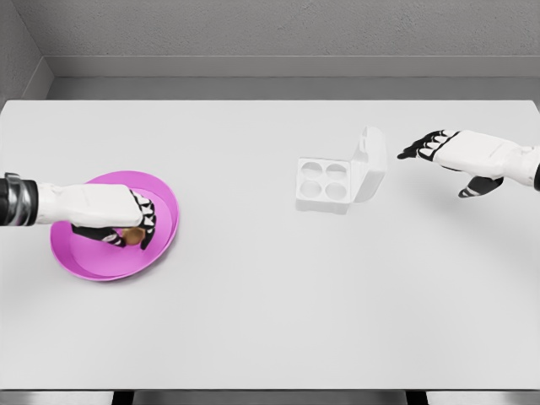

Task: Pack egg into the box and close the box lid

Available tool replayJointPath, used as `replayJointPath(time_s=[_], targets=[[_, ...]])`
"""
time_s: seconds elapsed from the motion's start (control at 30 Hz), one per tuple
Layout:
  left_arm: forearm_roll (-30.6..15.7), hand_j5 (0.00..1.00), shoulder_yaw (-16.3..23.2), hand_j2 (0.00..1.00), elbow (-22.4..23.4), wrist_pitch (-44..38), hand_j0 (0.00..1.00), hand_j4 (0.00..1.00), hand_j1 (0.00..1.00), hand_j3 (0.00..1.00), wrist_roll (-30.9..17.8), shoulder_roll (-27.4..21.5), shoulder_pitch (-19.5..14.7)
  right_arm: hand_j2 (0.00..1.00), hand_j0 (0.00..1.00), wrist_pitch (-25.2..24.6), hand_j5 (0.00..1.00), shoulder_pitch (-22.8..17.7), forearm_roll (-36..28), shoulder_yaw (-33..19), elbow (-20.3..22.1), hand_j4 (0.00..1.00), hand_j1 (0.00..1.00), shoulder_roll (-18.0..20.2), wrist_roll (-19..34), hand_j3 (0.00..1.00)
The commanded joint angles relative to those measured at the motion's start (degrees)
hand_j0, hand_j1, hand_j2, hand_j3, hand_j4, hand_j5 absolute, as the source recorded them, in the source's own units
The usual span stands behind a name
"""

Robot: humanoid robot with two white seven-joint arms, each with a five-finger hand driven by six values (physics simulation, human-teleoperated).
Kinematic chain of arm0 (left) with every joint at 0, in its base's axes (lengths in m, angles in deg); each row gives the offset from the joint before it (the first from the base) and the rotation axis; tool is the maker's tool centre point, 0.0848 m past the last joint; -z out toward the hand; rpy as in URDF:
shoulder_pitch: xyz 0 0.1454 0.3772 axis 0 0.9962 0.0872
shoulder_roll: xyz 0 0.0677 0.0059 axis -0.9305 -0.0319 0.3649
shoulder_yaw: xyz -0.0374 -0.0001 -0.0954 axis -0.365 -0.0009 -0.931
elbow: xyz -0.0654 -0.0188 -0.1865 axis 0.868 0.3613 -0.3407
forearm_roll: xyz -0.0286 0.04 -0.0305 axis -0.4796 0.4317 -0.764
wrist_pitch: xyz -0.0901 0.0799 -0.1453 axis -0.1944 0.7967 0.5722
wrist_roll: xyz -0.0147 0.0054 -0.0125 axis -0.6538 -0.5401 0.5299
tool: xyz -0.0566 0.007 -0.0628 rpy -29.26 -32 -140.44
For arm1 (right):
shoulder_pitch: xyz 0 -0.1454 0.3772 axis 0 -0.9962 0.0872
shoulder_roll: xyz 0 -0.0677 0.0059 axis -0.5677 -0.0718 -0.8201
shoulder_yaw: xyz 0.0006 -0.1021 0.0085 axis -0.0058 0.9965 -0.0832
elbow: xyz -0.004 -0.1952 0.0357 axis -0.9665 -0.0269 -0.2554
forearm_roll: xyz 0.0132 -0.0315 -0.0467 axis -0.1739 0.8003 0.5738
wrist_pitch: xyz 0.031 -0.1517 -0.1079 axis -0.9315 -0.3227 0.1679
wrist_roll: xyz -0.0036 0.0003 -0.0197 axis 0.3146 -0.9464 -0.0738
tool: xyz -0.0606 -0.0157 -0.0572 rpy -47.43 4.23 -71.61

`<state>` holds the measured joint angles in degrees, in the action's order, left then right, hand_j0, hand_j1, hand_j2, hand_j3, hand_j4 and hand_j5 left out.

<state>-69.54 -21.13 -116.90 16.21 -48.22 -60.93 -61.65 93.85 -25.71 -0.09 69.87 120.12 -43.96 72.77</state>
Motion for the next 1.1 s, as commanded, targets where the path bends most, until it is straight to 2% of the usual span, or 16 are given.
replayJointPath(time_s=[0.0,0.23,0.8,0.93,1.07], targets=[[-0.29,0.35,-0.47,0.35,-0.03,-0.13,0.35,0.35,0.35,0.35,0.05,0.59,0.0,1.0,1.0,-0.15,1.0,0.0,-0.28,-0.01,0.06,1.0,1.0,0.06,-0.03,1.0],[-0.29,0.36,-2.58,0.36,0.14,-0.13,0.36,0.36,0.36,0.36,0.05,4.9,-1.14,1.0,1.0,-0.15,1.0,0.0,-0.28,-0.01,-0.03,1.0,1.0,0.06,-0.03,1.0],[-0.11,0.36,-2.58,0.36,0.76,-0.13,0.36,0.36,0.36,0.36,0.05,10.88,-3.25,1.0,1.0,-0.15,1.0,0.17,-0.55,-0.19,-0.03,1.0,1.0,0.06,-0.03,1.0],[-0.02,0.36,-2.49,0.36,3.66,-0.13,0.36,0.36,0.36,0.36,0.05,14.74,-4.48,1.0,1.0,-0.15,1.0,0.61,-0.63,-0.19,-0.03,1.0,1.0,0.06,-0.03,1.0],[0.24,0.35,-2.49,0.35,4.1,-0.13,0.35,0.35,0.35,0.35,0.05,16.59,-5.1,1.0,1.0,-0.15,1.0,0.79,-0.63,-0.19,-0.03,1.0,1.0,0.06,-0.03,1.0]])
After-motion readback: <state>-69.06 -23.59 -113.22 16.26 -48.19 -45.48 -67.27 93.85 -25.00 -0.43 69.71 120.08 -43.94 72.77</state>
